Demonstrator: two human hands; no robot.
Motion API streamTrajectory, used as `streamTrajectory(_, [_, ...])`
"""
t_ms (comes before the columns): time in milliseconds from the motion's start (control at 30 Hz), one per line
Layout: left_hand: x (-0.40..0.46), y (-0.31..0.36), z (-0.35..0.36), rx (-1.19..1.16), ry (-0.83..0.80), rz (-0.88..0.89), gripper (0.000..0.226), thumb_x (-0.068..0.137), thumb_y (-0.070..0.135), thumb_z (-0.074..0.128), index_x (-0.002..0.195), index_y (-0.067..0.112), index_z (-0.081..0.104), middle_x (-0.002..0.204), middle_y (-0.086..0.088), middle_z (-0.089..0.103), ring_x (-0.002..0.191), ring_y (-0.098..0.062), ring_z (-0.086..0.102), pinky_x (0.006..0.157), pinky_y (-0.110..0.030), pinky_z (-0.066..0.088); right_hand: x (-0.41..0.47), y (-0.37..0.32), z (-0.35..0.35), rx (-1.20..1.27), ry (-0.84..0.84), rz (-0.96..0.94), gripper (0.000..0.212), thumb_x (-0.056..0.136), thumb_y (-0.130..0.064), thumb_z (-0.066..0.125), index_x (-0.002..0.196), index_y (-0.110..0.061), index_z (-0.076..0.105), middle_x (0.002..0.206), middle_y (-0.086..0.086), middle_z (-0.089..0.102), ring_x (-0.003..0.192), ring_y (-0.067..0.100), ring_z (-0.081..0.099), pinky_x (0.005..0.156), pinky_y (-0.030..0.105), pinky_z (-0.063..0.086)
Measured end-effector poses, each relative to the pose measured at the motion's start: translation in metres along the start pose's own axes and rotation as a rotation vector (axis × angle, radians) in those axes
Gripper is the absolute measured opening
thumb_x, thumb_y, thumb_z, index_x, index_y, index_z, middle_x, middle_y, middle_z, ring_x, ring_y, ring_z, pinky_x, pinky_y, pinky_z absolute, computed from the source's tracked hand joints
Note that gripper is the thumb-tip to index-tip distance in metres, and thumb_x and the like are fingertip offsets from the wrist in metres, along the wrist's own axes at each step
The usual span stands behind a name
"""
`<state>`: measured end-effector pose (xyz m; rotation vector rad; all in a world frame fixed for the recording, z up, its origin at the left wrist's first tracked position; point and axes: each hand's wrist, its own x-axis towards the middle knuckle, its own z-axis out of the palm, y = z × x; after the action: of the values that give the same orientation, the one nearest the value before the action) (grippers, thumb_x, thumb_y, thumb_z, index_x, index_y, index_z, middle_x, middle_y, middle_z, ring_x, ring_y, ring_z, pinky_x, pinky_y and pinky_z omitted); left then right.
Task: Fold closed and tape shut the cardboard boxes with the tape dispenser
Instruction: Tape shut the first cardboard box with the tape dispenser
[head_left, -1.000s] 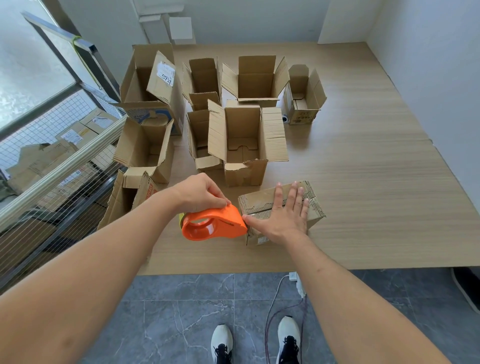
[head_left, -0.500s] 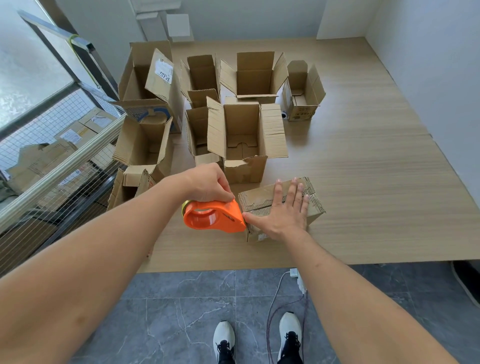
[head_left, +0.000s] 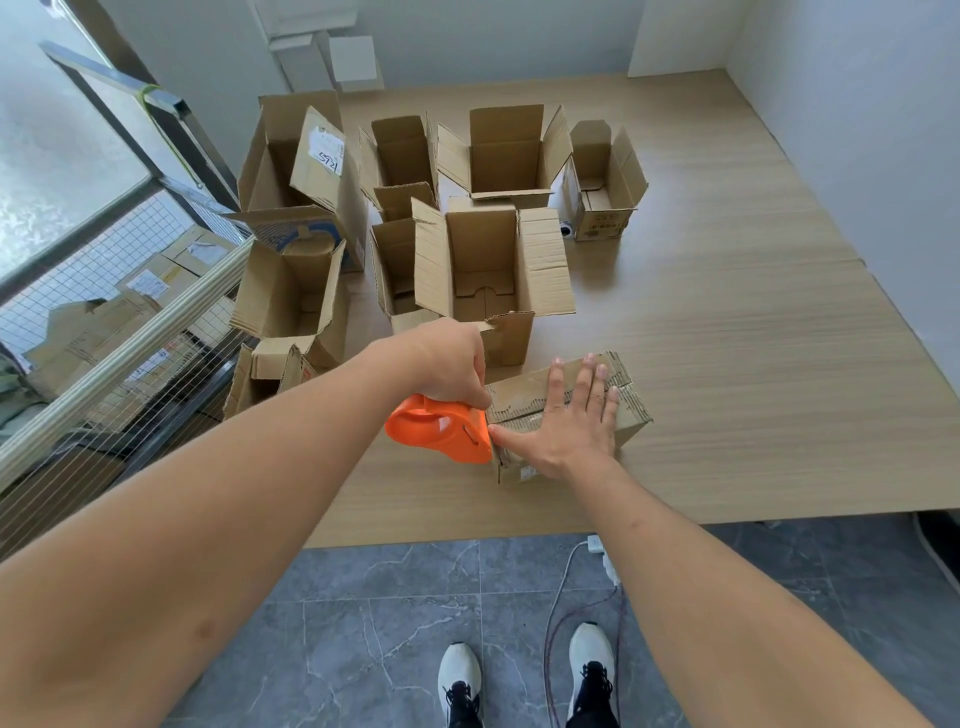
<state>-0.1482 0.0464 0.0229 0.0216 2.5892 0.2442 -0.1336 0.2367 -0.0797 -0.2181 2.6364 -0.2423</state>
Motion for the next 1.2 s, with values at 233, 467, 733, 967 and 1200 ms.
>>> streamTrajectory(233, [-0.005,0.008,0.000,0.064,0.032,0.062,0.025,0.075,0.055,0.078,0.088,0.034,0.080,0.081,0.013,0.069,0.074,-0.012,0.064,0.063,-0.030,0.059,-0.001,-0.002,-0.001,-0.003,-0.016,0.007,0.145,0.047,-0.111,0.013,0.153,-0.024,-0.034,0.153,0.019,-0.048,0.143,0.033,-0.045,0.120,0.053,-0.022])
streamTrajectory(467, [-0.018,-0.016,0.014,-0.082,0.068,0.074,0.028,0.080,0.052,0.076,0.102,0.035,0.081,0.101,0.012,0.071,0.086,-0.010,0.062,0.066,-0.025,0.053,-0.001,-0.002,-0.002,-0.001,-0.028,0.009,0.144,0.046,-0.109,0.011,0.152,-0.023,-0.036,0.153,0.019,-0.049,0.142,0.034,-0.046,0.120,0.053,-0.021])
streamTrajectory(733, [-0.025,-0.028,0.036,-0.285,0.153,-0.023,0.030,0.079,0.053,0.076,0.103,0.036,0.081,0.102,0.012,0.068,0.091,-0.013,0.062,0.064,-0.024,0.049,-0.004,-0.002,-0.002,-0.015,-0.039,0.013,0.139,0.055,-0.108,0.017,0.152,-0.023,-0.036,0.153,0.019,-0.048,0.142,0.035,-0.045,0.120,0.054,-0.021])
streamTrajectory(967, [-0.035,-0.021,0.045,-0.240,0.261,-0.012,0.030,0.076,0.055,0.073,0.101,0.040,0.081,0.097,0.013,0.071,0.081,-0.008,0.061,0.056,-0.017,0.042,-0.010,-0.002,-0.004,-0.001,-0.061,0.014,0.137,0.060,-0.107,0.019,0.152,-0.023,-0.037,0.152,0.019,-0.049,0.140,0.034,-0.047,0.119,0.055,-0.022])
streamTrajectory(1200, [-0.063,-0.052,0.064,-0.412,0.281,0.066,0.021,0.079,0.046,0.073,0.099,0.048,0.079,0.102,0.021,0.070,0.093,-0.003,0.062,0.082,-0.026,0.055,-0.008,0.002,-0.004,0.025,-0.089,-0.014,0.137,0.061,-0.107,0.022,0.150,-0.024,-0.039,0.149,0.016,-0.054,0.136,0.031,-0.052,0.116,0.053,-0.027])
